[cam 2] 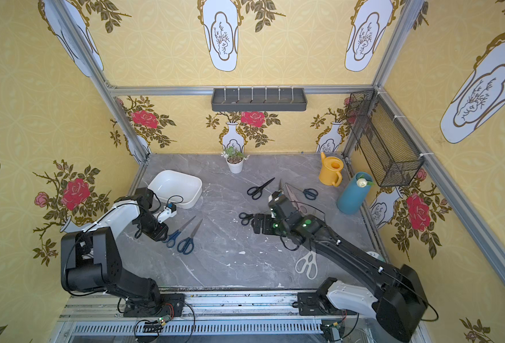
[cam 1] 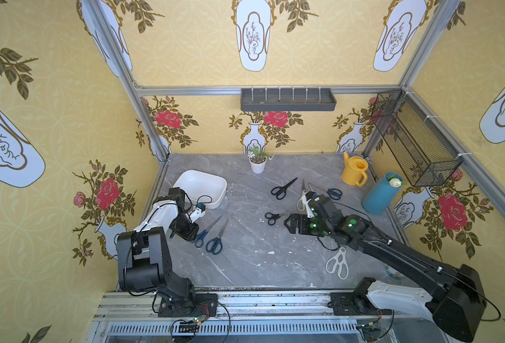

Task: Put the scissors into the storage box
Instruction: Pick up the scissors from the center of the board.

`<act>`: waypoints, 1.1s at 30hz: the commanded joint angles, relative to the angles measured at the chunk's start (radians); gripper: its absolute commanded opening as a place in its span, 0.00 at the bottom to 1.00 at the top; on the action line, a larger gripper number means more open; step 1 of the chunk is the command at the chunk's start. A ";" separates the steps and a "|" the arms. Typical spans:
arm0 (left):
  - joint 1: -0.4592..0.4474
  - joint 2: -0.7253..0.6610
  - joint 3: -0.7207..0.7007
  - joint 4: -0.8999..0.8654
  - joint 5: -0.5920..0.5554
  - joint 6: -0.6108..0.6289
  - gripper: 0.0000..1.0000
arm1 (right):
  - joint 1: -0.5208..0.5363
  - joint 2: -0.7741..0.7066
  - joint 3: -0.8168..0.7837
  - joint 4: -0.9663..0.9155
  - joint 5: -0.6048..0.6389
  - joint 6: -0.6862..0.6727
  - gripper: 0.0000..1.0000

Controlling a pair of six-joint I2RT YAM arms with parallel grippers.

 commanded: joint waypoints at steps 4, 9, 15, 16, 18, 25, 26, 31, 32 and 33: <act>0.001 0.054 0.001 0.035 -0.010 0.041 0.43 | 0.134 0.175 0.063 0.140 0.096 0.092 0.98; 0.001 0.081 -0.020 0.060 -0.017 0.071 0.40 | 0.149 0.181 0.045 0.174 0.111 0.133 0.97; 0.001 0.130 0.004 0.069 0.004 0.057 0.35 | 0.150 0.163 0.019 0.181 0.110 0.165 0.97; 0.001 0.134 0.007 0.069 0.004 0.056 0.34 | 0.150 0.165 0.019 0.178 0.110 0.167 0.97; 0.001 0.138 0.007 0.068 0.002 0.062 0.32 | 0.150 0.169 0.021 0.171 0.114 0.169 0.97; 0.001 0.180 -0.017 0.081 -0.017 0.085 0.31 | 0.149 0.189 0.040 0.168 0.143 0.168 0.97; 0.001 0.190 -0.019 0.081 -0.019 0.090 0.30 | 0.149 0.194 0.043 0.166 0.149 0.168 0.97; 0.001 0.208 -0.026 0.071 -0.025 0.107 0.14 | 0.148 0.214 0.069 0.160 0.177 0.159 0.97; 0.001 0.200 -0.027 0.067 -0.029 0.112 0.11 | 0.146 0.217 0.073 0.159 0.187 0.156 0.97; 0.001 0.189 -0.028 0.062 -0.029 0.115 0.09 | 0.146 0.218 0.075 0.158 0.194 0.156 0.97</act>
